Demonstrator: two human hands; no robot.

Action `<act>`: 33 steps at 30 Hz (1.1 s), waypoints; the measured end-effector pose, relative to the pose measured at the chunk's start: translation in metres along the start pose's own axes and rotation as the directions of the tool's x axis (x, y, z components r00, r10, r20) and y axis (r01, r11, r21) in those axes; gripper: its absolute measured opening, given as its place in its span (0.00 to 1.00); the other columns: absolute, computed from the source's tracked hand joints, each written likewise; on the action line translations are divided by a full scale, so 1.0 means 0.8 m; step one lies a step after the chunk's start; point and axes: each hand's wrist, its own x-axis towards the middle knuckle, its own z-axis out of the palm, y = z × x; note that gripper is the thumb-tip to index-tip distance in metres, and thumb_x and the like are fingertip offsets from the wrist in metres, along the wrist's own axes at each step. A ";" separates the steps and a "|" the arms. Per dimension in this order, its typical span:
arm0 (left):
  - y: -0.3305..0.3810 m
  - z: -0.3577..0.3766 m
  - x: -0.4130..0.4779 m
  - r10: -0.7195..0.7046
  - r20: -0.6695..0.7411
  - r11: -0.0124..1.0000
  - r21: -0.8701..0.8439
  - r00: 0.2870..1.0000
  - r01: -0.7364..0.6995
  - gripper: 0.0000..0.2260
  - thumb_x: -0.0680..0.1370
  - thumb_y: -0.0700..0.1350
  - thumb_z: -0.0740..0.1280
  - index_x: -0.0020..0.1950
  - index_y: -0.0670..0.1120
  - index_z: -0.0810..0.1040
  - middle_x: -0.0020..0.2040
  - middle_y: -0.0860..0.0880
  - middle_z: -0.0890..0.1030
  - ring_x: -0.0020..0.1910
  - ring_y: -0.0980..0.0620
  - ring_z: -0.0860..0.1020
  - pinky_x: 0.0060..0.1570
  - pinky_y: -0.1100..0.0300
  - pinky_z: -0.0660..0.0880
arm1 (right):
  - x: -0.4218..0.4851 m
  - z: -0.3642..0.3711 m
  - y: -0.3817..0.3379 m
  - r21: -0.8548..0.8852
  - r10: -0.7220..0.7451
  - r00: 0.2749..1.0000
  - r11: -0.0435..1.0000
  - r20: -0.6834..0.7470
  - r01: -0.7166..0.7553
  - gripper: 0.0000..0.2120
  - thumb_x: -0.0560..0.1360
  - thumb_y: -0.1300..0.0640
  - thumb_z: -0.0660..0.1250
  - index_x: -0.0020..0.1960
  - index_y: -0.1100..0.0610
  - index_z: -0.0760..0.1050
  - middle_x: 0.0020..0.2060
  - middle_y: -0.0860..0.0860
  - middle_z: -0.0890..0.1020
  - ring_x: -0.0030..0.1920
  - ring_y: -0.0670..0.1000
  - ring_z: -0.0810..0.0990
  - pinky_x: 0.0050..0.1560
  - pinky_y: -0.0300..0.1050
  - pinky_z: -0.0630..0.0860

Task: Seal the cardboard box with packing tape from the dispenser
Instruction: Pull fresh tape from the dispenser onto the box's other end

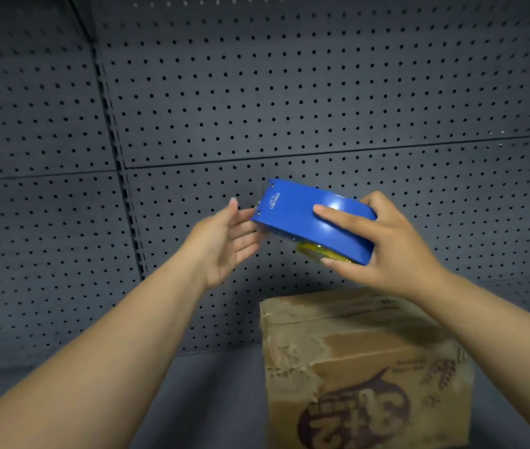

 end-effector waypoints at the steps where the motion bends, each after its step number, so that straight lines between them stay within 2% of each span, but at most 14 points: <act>1: 0.006 -0.004 0.004 -0.012 0.058 0.999 -0.030 0.998 0.014 0.16 0.80 0.54 0.56 0.56 0.45 0.76 0.54 0.45 0.82 0.52 0.49 0.80 0.55 0.56 0.75 | -0.002 0.004 -0.009 -0.019 0.007 1.000 1.000 -0.008 -0.007 0.29 0.64 0.37 0.62 0.65 0.37 0.62 0.43 0.51 0.65 0.40 0.45 0.62 0.41 0.31 0.63; 5: 0.019 -0.019 0.010 -0.089 0.249 0.994 -0.040 0.964 0.102 0.13 0.79 0.53 0.59 0.48 0.44 0.76 0.50 0.44 0.83 0.48 0.48 0.82 0.52 0.55 0.77 | -0.013 0.009 -0.040 -0.062 0.050 0.997 0.997 -0.059 -0.054 0.29 0.65 0.39 0.63 0.65 0.39 0.63 0.42 0.52 0.65 0.40 0.45 0.62 0.41 0.29 0.63; 10: 0.021 -0.025 0.005 -0.106 0.358 0.993 -0.014 0.928 0.119 0.17 0.77 0.57 0.60 0.51 0.44 0.75 0.38 0.47 0.84 0.39 0.50 0.84 0.51 0.54 0.78 | -0.025 0.006 -0.076 -0.120 0.087 0.992 0.988 -0.095 -0.099 0.29 0.65 0.40 0.64 0.65 0.40 0.64 0.43 0.52 0.65 0.40 0.43 0.61 0.42 0.27 0.61; 13: 0.022 -0.026 -0.001 -0.138 0.361 0.988 -0.021 0.922 0.156 0.19 0.74 0.60 0.63 0.52 0.44 0.73 0.39 0.47 0.82 0.42 0.49 0.82 0.48 0.55 0.80 | -0.032 0.001 -0.097 -0.146 0.056 0.991 0.986 -0.123 -0.074 0.29 0.65 0.41 0.65 0.65 0.43 0.65 0.43 0.52 0.65 0.42 0.42 0.60 0.43 0.27 0.61; 15: 0.022 -0.027 -0.006 -0.163 0.365 0.984 -0.009 0.917 0.179 0.18 0.73 0.59 0.65 0.51 0.45 0.75 0.40 0.48 0.81 0.39 0.51 0.82 0.43 0.58 0.81 | -0.039 -0.004 -0.113 -0.155 0.049 0.990 0.986 -0.131 -0.069 0.29 0.65 0.41 0.65 0.65 0.44 0.65 0.43 0.51 0.65 0.41 0.43 0.60 0.42 0.27 0.62; 18: 0.020 -0.027 -0.022 -0.185 0.340 0.981 0.015 0.922 0.191 0.07 0.77 0.47 0.65 0.45 0.44 0.77 0.36 0.48 0.80 0.34 0.52 0.81 0.37 0.60 0.81 | -0.050 -0.018 -0.138 -0.147 0.095 0.989 0.983 -0.112 -0.111 0.29 0.64 0.40 0.64 0.65 0.42 0.64 0.43 0.51 0.64 0.40 0.43 0.60 0.41 0.28 0.63; 21: 0.015 -0.023 -0.040 -0.178 0.297 0.984 0.063 0.938 0.167 0.09 0.79 0.36 0.59 0.42 0.41 0.76 0.38 0.45 0.80 0.33 0.52 0.80 0.31 0.63 0.80 | -0.058 -0.033 -0.164 -0.174 0.167 0.985 0.970 -0.044 -0.172 0.30 0.64 0.38 0.63 0.65 0.38 0.63 0.42 0.50 0.63 0.37 0.43 0.60 0.39 0.28 0.63; 24: 0.013 -0.021 -0.055 -0.138 0.267 0.988 0.104 0.954 0.114 0.10 0.79 0.34 0.57 0.43 0.40 0.77 0.38 0.45 0.80 0.33 0.52 0.80 0.32 0.62 0.80 | -0.061 -0.046 -0.196 -0.168 0.291 0.956 0.945 0.035 -0.281 0.33 0.62 0.36 0.63 0.66 0.32 0.60 0.43 0.50 0.62 0.39 0.44 0.65 0.37 0.35 0.66; 26: 0.014 -0.023 -0.061 -0.109 0.246 0.990 0.114 0.963 0.083 0.08 0.78 0.33 0.57 0.50 0.38 0.76 0.39 0.44 0.80 0.35 0.51 0.79 0.35 0.60 0.80 | -0.062 -0.053 -0.217 -0.168 0.371 0.925 0.920 0.076 -0.355 0.35 0.61 0.37 0.66 0.66 0.30 0.58 0.44 0.50 0.61 0.41 0.39 0.67 0.40 0.43 0.70; 28: 0.015 -0.026 -0.064 -0.084 0.232 0.992 0.116 0.969 0.059 0.08 0.77 0.32 0.60 0.54 0.37 0.74 0.39 0.43 0.80 0.34 0.51 0.78 0.36 0.60 0.81 | -0.064 -0.058 -0.235 -0.195 0.411 0.906 0.901 0.102 -0.387 0.37 0.61 0.38 0.68 0.67 0.30 0.57 0.44 0.49 0.61 0.39 0.42 0.67 0.43 0.45 0.71; 31: 0.017 -0.032 -0.066 -0.069 0.205 0.991 0.130 0.976 0.043 0.03 0.76 0.32 0.63 0.48 0.38 0.75 0.38 0.44 0.81 0.35 0.52 0.78 0.32 0.62 0.81 | -0.067 -0.061 -0.258 -0.225 0.449 0.876 0.885 0.176 -0.408 0.40 0.63 0.41 0.70 0.69 0.32 0.53 0.47 0.50 0.61 0.41 0.48 0.67 0.45 0.42 0.69; 33: 0.017 -0.043 -0.060 -0.071 0.167 0.989 0.138 0.983 0.048 0.05 0.77 0.34 0.63 0.43 0.41 0.76 0.33 0.46 0.82 0.31 0.54 0.80 0.28 0.65 0.79 | -0.070 -0.066 -0.268 -0.249 0.472 0.862 0.871 0.186 -0.423 0.40 0.63 0.40 0.70 0.69 0.32 0.53 0.46 0.50 0.61 0.41 0.48 0.68 0.46 0.42 0.70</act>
